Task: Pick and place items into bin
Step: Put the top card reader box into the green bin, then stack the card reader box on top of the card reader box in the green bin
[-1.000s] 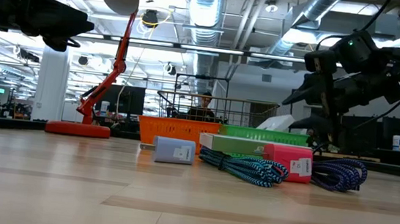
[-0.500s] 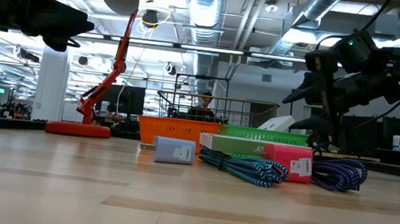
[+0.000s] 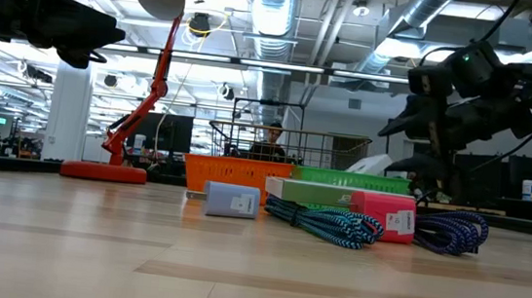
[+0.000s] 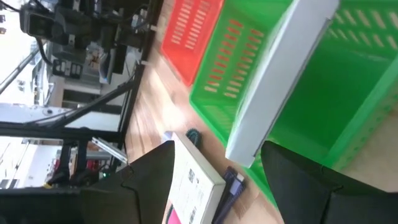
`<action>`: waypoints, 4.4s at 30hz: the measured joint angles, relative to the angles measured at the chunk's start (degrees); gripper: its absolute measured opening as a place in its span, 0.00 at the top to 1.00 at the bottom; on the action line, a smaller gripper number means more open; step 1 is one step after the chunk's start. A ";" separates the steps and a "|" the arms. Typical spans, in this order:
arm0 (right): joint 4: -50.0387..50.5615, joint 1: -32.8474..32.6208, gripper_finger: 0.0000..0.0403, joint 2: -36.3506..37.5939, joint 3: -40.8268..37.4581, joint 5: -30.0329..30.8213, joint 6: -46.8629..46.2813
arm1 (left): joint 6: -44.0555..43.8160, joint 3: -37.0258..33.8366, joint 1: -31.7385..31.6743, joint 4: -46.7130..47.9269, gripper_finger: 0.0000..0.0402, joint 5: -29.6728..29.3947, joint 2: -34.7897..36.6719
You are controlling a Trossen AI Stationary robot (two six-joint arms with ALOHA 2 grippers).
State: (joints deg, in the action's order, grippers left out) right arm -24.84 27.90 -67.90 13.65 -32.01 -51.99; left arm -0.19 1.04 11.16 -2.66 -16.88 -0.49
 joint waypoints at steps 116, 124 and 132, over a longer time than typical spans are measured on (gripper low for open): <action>-2.16 -43.54 0.42 8.69 0.00 39.53 16.50 | 0.88 -0.16 0.00 -2.69 0.68 -0.18 0.02; 1.98 -43.54 0.42 8.66 0.00 39.39 16.50 | 1.64 -0.22 0.00 -3.37 0.68 -0.26 0.00; 3.39 -43.52 0.42 8.66 0.00 39.47 16.54 | 8.37 0.23 0.00 -5.01 0.68 0.04 -4.25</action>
State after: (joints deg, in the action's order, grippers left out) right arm -21.45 -15.62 -59.24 13.65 7.46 -35.45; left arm 8.18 1.27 11.16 -7.66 -16.84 -4.74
